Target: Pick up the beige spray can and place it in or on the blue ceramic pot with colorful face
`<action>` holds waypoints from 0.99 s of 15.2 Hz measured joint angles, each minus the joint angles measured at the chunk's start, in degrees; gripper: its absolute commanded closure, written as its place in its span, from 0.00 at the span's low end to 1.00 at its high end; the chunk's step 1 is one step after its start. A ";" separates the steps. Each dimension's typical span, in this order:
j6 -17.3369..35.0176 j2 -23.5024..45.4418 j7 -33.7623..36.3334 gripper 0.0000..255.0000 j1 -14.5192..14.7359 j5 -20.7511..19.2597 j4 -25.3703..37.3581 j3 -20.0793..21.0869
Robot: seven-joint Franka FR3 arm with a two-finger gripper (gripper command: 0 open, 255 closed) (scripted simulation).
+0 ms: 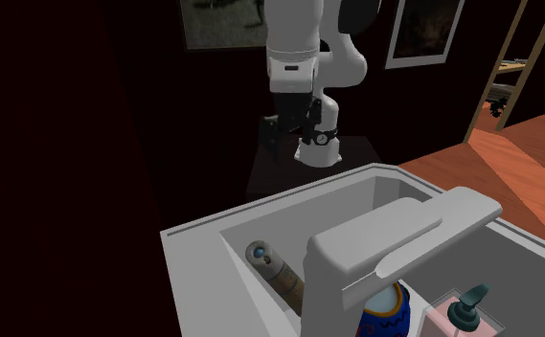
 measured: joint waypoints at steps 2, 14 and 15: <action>2.96 5.33 -4.58 0.00 0.34 0.80 2.03 -1.04; 12.26 34.30 -28.36 0.00 -1.49 7.55 19.90 0.91; 12.66 36.48 -30.15 0.00 -2.03 7.80 21.65 1.36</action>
